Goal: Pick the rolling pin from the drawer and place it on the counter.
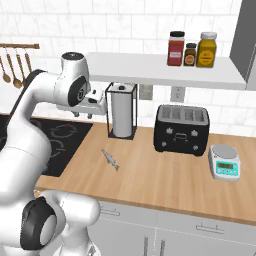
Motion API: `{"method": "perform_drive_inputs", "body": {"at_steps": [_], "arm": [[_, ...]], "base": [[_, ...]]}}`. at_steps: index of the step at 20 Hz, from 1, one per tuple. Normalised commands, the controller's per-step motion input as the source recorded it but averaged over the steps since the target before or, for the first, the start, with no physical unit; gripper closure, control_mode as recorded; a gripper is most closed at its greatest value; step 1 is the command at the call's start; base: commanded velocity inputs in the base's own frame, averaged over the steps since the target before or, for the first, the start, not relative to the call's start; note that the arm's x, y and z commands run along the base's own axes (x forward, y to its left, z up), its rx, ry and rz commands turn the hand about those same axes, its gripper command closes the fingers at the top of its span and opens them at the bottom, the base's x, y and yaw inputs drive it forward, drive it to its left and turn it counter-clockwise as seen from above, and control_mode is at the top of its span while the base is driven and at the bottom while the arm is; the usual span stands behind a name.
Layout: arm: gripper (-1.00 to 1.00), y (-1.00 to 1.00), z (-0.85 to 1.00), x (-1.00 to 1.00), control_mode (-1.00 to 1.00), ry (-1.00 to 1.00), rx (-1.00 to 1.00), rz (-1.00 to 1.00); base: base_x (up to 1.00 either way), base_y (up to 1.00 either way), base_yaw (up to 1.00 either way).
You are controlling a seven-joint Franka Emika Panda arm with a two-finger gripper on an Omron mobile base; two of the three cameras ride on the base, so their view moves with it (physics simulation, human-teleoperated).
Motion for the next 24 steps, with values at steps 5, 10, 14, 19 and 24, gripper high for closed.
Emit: {"method": "perform_drive_inputs", "body": {"at_steps": [5, 10, 14, 19, 24], "arm": [[-1.00, 0.09, 0.00, -0.40, -1.00, -0.01, 0.00, 0.00], [-1.00, 0.66, -0.10, -0.83, -1.00, -0.07, -0.02, 0.00], [-1.00, 1.00, -0.22, -0.84, -1.00, 0.00, -0.01, 0.00], [-1.00, 0.94, -0.25, -0.64, -1.00, 0.03, 0.00, 0.00], [-1.00, 1.00, -0.41, -0.64, -1.00, 0.08, 0.00, 0.00]], "base": [[0.00, 0.00, 0.00], [0.00, 0.00, 0.00], [0.00, 0.00, 0.00], [0.00, 0.00, 0.00], [0.00, 0.00, 0.00]]}}
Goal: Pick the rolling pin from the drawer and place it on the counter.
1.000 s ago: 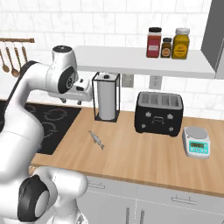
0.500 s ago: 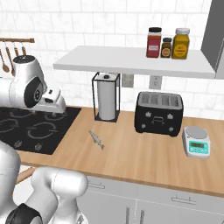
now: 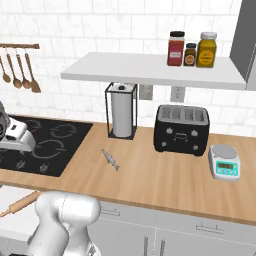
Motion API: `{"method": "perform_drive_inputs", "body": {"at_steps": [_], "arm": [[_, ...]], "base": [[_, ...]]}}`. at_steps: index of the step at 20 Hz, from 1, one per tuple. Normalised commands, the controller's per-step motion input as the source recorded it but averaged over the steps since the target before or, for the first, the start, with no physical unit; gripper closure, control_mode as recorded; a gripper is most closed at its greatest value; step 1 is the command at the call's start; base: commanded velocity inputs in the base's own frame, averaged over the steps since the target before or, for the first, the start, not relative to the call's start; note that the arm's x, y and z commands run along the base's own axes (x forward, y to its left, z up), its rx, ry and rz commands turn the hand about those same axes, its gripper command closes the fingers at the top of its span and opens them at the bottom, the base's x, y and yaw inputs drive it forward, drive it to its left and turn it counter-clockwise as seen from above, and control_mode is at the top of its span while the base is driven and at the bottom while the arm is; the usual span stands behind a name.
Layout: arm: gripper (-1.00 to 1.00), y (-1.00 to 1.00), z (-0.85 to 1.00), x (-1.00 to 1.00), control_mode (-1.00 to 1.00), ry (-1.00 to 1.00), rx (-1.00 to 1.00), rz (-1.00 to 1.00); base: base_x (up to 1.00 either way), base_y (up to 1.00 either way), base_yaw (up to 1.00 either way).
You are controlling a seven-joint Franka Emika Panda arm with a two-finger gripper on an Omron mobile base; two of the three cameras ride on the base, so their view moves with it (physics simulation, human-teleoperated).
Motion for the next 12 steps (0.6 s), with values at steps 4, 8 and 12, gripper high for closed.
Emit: {"method": "perform_drive_inputs", "body": {"at_steps": [4, 8, 12], "arm": [[-1.00, 0.80, -0.62, -0.64, -1.00, 0.12, 0.00, 0.00], [-1.00, 0.54, -0.69, -0.48, -1.00, 0.16, 0.01, 0.00], [-1.00, 0.30, -0.71, -0.30, -1.00, 0.16, 0.00, 0.00]], "base": [[0.00, 0.00, 0.00], [0.00, 0.00, 0.00], [0.00, 0.00, 0.00]]}}
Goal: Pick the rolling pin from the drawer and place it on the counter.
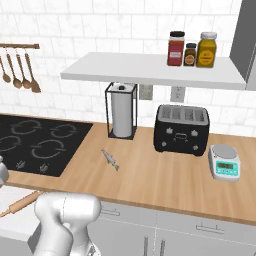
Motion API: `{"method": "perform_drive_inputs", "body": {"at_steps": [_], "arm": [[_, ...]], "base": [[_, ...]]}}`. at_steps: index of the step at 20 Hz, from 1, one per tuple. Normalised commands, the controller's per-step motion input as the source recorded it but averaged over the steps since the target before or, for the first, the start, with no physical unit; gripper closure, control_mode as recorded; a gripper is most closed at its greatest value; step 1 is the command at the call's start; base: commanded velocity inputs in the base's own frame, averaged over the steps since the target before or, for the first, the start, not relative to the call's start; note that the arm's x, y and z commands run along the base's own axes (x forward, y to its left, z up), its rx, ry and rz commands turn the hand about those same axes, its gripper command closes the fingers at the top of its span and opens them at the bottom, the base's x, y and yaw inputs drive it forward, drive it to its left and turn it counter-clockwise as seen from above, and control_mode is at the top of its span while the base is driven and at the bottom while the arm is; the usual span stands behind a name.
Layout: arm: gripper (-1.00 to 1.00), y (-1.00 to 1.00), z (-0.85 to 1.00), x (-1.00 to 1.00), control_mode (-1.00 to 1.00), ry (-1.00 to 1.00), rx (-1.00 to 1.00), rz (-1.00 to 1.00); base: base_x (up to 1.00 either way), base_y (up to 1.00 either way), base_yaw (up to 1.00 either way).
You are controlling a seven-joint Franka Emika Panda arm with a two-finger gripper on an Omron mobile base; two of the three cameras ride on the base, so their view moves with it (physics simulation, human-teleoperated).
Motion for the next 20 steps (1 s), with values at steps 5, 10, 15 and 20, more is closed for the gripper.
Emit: {"method": "perform_drive_inputs", "body": {"at_steps": [5, 10, 15, 20], "arm": [[-1.00, 0.29, -0.67, -0.06, -1.00, 0.23, 0.01, 0.01], [-1.00, 0.36, -0.74, -0.11, -1.00, 0.19, 0.00, 0.00], [-1.00, 0.19, -0.37, -0.11, -1.00, 0.07, -0.04, 0.00], [-1.00, 0.08, -0.37, 0.11, -1.00, 0.00, -0.09, 0.00]], "base": [[0.00, 0.00, 0.00], [0.00, 0.00, 0.00], [0.00, 0.00, 0.00], [0.00, 0.00, 0.00]]}}
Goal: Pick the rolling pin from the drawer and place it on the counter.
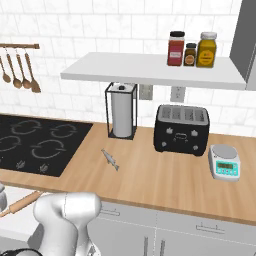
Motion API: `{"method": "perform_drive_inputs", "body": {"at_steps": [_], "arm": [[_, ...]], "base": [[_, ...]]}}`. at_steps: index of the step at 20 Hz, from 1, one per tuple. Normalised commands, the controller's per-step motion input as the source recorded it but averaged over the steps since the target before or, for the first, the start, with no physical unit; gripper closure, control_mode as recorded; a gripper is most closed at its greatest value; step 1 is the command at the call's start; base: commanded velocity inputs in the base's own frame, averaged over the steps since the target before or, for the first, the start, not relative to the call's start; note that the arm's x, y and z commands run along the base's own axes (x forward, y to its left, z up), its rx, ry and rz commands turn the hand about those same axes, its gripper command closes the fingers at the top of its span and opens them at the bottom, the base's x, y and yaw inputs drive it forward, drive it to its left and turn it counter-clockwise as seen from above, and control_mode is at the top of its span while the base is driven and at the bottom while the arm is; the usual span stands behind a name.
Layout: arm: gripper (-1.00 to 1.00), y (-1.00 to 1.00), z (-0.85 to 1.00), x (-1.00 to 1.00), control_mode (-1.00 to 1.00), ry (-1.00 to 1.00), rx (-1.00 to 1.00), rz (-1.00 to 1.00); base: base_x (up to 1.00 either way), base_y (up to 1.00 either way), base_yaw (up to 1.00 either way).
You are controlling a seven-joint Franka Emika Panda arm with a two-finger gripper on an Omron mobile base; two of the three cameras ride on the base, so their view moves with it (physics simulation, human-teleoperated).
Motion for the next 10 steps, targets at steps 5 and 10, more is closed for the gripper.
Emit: {"method": "perform_drive_inputs", "body": {"at_steps": [5, 10], "arm": [[-1.00, 0.17, -0.42, 0.22, -1.00, 0.01, -0.05, 0.00], [-1.00, 0.19, -0.38, 0.04, -1.00, 0.03, -0.01, 0.00]], "base": [[0.00, 0.00, 0.00], [0.00, 0.00, 0.00]]}}
